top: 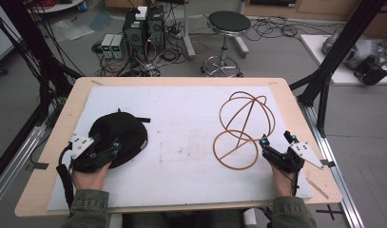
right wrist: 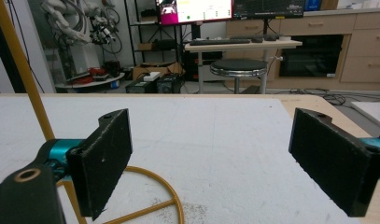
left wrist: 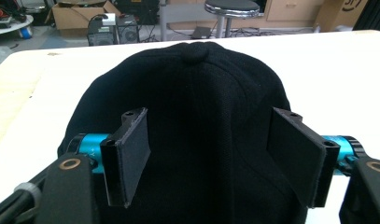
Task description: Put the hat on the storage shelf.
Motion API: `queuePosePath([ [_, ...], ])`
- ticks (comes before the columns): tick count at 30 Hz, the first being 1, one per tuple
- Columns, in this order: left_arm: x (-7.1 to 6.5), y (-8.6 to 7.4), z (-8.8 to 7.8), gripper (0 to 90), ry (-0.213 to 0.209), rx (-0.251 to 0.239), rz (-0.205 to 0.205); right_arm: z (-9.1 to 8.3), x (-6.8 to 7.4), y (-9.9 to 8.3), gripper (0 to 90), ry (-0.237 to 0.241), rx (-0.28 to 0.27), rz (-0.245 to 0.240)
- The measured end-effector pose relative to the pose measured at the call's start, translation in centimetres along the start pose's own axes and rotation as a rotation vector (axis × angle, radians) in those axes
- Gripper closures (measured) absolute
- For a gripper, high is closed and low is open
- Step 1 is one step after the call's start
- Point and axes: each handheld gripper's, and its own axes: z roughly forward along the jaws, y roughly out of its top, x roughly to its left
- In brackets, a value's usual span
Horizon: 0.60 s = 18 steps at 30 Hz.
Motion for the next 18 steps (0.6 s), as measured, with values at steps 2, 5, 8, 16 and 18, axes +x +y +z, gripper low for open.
queuePosePath([
  [2,0.0,0.0,0.2,30.2,0.0,0.005,0.001,0.0,0.0,0.0,12.7,0.002,0.001,-0.002],
  [5,0.1,-0.2,0.4,30.2,-0.003,0.011,-0.004,0.0,-0.1,0.0,12.7,0.001,0.001,-0.005],
  [8,0.2,-0.4,0.7,32.0,-0.002,0.024,0.006,0.0,-0.1,0.0,12.7,0.001,0.003,-0.006],
  [16,0.0,-0.7,1.1,40.4,-0.005,0.04,0.03,0.1,-0.1,-0.1,12.7,0.003,0.008,-0.003],
  [18,-0.2,-0.8,1.1,42.7,-0.002,0.034,0.029,0.1,-0.1,-0.1,12.7,0.004,0.008,-0.002],
])
